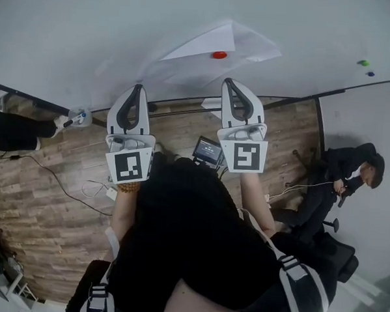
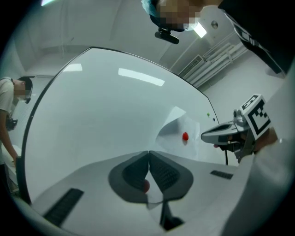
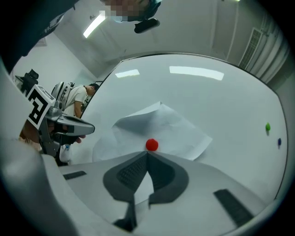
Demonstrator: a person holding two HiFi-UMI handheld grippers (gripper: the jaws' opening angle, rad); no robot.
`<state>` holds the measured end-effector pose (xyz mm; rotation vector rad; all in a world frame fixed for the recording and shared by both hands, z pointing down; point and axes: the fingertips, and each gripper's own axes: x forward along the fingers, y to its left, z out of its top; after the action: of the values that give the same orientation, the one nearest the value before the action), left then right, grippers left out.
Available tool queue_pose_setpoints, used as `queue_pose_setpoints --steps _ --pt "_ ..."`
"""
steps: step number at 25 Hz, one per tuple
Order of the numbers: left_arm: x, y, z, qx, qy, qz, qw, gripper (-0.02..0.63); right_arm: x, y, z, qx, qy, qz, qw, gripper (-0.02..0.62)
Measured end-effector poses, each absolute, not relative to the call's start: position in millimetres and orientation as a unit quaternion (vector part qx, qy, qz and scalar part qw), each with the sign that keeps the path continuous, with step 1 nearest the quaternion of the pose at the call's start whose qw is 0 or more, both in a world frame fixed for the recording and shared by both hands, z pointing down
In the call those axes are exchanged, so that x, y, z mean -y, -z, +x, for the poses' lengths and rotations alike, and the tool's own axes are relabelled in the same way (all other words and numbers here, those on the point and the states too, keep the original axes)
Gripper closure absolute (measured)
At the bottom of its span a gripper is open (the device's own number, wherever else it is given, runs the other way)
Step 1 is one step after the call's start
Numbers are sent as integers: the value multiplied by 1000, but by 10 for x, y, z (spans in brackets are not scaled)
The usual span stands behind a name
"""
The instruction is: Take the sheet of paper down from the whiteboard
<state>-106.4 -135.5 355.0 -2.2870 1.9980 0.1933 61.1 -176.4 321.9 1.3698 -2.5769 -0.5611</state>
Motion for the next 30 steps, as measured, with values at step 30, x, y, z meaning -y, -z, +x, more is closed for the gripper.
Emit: queue_pose_setpoints --steps 30 --pt "1641 -3594 -1254 -565 -73 -819 65 592 1981 -2982 458 801 226 546 94 595"
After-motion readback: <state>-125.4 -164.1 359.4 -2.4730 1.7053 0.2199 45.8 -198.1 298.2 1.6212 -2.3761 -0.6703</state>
